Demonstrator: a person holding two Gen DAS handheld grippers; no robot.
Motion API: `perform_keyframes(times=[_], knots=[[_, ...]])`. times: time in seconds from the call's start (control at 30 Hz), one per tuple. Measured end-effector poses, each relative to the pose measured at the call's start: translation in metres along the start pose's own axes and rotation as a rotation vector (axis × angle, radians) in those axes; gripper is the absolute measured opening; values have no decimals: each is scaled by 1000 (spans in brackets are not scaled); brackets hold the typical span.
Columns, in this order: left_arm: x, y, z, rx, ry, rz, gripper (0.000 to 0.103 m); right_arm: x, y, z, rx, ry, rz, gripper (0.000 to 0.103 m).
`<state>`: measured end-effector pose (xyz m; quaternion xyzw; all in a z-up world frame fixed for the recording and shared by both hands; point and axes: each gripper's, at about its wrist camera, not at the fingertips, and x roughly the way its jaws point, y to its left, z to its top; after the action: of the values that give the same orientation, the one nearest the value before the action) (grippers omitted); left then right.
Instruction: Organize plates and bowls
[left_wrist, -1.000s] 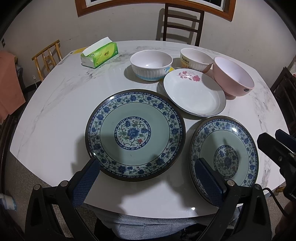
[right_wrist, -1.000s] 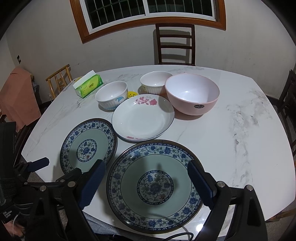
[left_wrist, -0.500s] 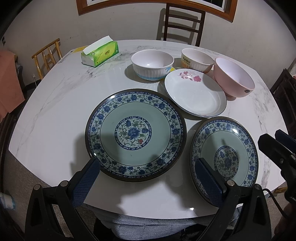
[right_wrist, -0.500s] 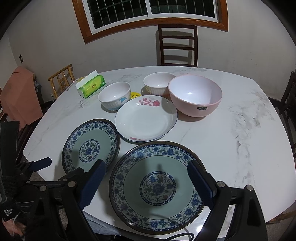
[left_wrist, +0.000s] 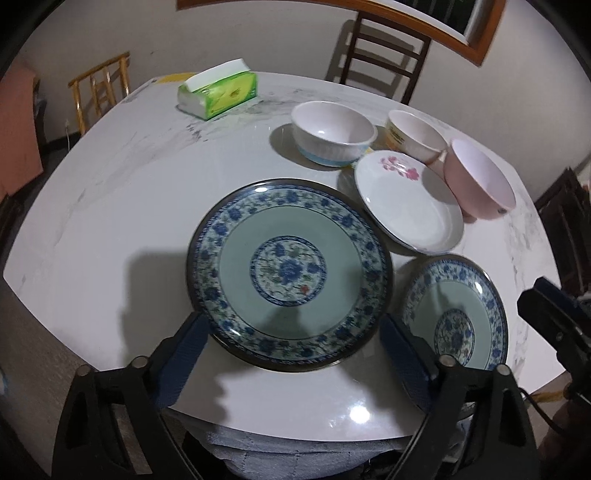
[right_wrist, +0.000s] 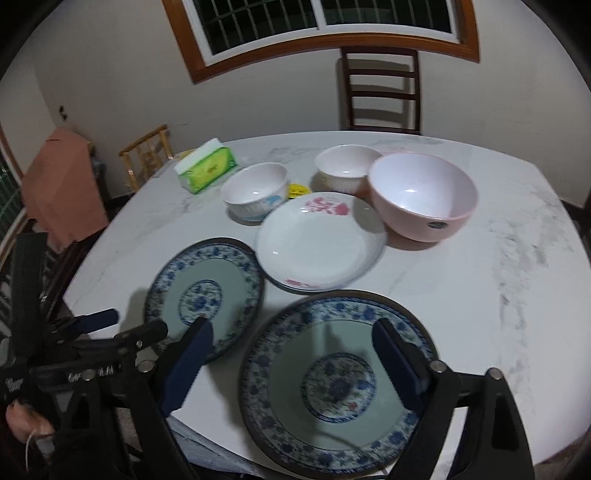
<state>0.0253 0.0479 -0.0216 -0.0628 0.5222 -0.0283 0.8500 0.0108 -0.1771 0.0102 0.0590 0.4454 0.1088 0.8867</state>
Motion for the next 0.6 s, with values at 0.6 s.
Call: perform_keyframes(times=[0.6], knots=[[12, 85, 23, -226, 60, -210, 60, 66, 14, 20, 4, 194, 196, 43]])
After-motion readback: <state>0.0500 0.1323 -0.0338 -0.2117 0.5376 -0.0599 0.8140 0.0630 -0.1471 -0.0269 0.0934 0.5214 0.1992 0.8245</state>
